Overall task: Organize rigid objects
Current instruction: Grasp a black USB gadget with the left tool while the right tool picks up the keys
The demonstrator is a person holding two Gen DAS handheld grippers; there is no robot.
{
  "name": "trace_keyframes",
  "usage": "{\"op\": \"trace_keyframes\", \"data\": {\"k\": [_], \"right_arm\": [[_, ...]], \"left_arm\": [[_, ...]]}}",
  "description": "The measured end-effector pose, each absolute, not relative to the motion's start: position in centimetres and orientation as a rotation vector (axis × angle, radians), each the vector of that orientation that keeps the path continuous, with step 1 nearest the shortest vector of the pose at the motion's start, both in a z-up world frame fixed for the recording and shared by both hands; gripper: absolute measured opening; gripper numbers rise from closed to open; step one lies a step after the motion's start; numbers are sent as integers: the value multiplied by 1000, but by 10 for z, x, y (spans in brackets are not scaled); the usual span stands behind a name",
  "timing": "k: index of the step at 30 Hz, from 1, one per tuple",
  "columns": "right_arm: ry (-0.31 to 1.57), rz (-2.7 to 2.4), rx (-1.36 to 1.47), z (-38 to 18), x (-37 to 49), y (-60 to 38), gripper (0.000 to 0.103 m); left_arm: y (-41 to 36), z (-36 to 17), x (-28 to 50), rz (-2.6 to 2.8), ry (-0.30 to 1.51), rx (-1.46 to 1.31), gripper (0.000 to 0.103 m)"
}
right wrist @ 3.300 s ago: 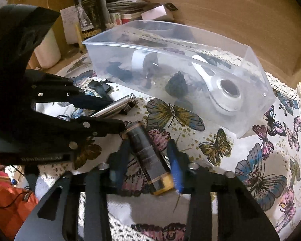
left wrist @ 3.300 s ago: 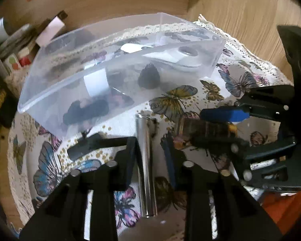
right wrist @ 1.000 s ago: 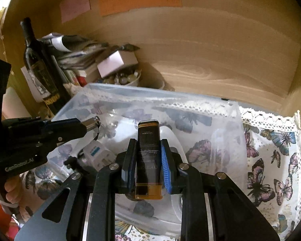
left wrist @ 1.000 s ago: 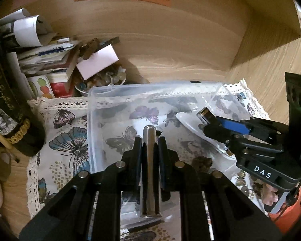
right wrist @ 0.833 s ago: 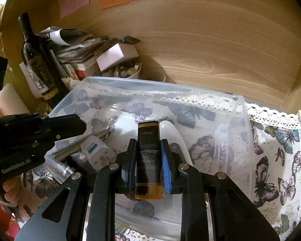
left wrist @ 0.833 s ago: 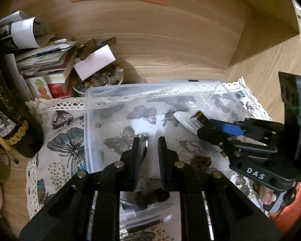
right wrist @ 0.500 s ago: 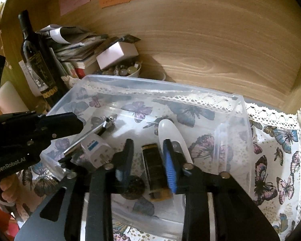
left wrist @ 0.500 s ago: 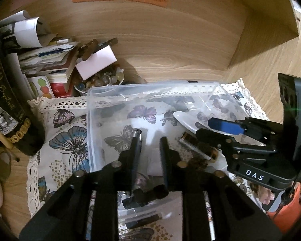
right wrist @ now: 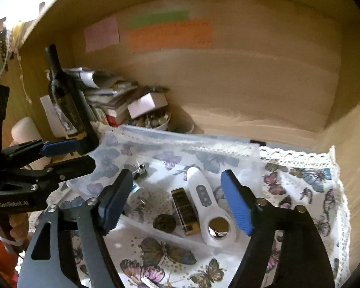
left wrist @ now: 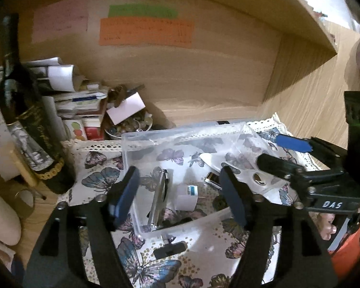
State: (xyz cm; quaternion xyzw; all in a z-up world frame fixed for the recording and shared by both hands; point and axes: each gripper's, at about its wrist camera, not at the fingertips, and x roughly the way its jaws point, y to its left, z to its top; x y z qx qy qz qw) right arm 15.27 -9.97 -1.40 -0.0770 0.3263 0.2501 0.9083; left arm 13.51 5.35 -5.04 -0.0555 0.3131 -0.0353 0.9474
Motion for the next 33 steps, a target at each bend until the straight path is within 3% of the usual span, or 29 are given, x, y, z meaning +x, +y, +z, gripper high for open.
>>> {"op": "trace_keyframes", "data": {"k": [4,7,21,23,25,33], "right_arm": [[642,500,-136,-5,140,-115,83],[633,481,-132,-4,132,-125,84],[793,441,-137,-56,98,-146,86],[835,450,-145,-70,94,-143,86],[866,455,-149,-81,91,-142,85],[970,458,-178,-111,95,-143,84]], "left_arm": [[58,-47,122,-48,622,-109,92],[64,-49,113,-34,618,-104,97],[58,-119,107,-25,856,-59,97],[54,-127,109,-27,877,-51,93],[52,-132,113,-39,904,-49,80],[37,-153,124,-63,970,-27,63]]}}
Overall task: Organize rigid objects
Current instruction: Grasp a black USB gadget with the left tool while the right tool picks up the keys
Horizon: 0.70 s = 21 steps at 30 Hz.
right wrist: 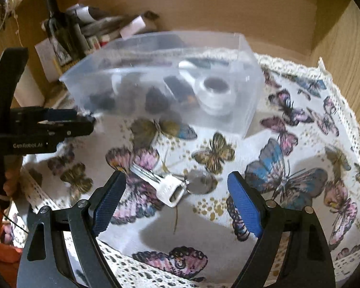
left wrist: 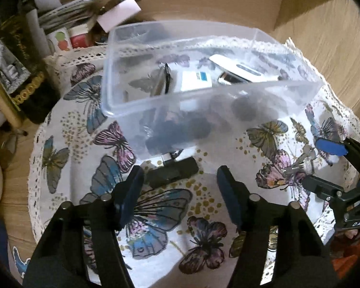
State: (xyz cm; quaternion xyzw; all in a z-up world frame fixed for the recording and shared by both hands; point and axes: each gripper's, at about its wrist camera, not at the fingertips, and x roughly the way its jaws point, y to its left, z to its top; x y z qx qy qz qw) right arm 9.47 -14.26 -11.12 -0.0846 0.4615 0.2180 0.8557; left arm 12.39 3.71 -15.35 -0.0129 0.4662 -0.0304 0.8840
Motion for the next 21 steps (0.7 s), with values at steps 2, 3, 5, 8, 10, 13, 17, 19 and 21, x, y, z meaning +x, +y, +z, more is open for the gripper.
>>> {"op": "trace_keyframes", "data": {"k": [2,3,5,8,10,13,17,19,21], "right_arm": [[956,457,-188,-114,94,-143,83],[951,451,-199,-113,93,-141,81],[932,435,-222,-115,91,-138,73],[912,430,-229,-114,90,-139,55],[906,421,-217,-113,92,-141,44],[910,417,-177,-111,95,-148,25],[918,420,-143,-110,96,-153,22],[913,412,-154,-110,93,-151,22],[905,411,-149,-107,91,-152,13]], "left_arm": [[34,-154,124,-52,955,-6,59],[33,-155,123,-53,948,-1,54],[32,-154,123,-56,933,4,44],[32,-155,124,-54,919,2,44],[31,-154,123,-53,913,10,44],[29,-153,121,-59,909,11,44],[28,-150,114,-74,898,-1,44],[27,-147,110,-79,890,-5,44],[26,-144,105,-85,880,-11,44]]}}
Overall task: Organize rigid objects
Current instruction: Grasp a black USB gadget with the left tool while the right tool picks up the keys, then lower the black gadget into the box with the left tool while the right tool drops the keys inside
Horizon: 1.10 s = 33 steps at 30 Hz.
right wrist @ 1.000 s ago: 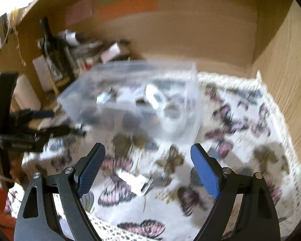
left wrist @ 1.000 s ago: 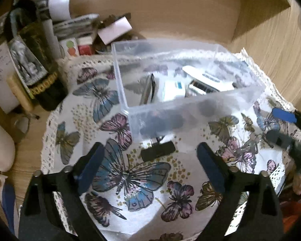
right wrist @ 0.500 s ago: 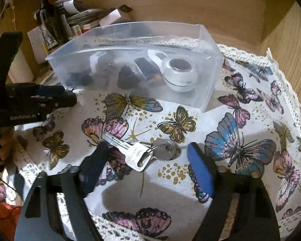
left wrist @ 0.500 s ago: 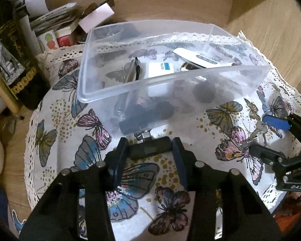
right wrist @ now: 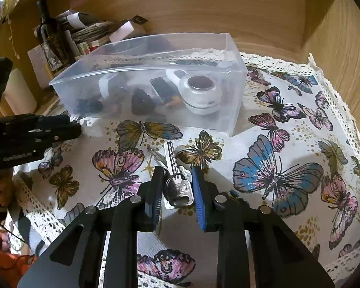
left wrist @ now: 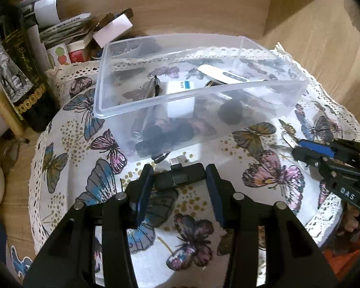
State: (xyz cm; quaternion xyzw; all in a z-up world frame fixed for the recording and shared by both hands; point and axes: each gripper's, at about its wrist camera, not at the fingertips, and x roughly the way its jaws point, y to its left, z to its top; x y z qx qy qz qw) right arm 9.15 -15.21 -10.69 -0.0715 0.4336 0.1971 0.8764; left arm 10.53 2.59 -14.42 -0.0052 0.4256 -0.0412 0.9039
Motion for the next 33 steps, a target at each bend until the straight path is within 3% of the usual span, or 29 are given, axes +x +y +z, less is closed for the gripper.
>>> {"op": "trace_keyframes", "data": {"k": [33], "right_arm": [[601,466,-104,-5,94,-145,12]], "left_arm": [[24,-58,96,-88,606,-29,44]]}}
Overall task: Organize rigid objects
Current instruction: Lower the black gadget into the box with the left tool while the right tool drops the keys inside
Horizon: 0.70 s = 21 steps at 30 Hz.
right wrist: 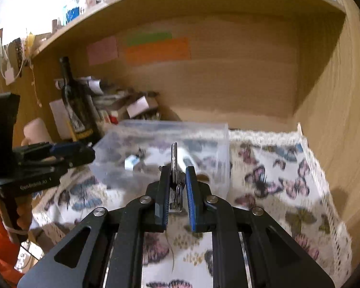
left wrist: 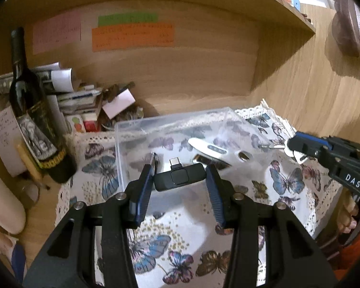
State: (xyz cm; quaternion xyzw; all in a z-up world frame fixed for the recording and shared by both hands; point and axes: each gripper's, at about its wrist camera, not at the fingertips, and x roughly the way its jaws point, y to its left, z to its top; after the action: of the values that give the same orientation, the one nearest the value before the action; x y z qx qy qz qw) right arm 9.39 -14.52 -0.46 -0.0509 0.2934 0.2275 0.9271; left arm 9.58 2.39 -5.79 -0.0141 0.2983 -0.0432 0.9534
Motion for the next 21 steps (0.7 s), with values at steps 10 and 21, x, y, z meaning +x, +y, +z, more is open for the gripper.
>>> {"op": "trace_keyframes", "data": {"k": [10,21], "right_arm": [[630,538,-146,-15,135,-108,12],[780,541,-195,-62,175,-78,12]], "left_arm": [[35,-71,127,-64,652,-40,44],[44,-97,154,-70,730,-56,44]]}}
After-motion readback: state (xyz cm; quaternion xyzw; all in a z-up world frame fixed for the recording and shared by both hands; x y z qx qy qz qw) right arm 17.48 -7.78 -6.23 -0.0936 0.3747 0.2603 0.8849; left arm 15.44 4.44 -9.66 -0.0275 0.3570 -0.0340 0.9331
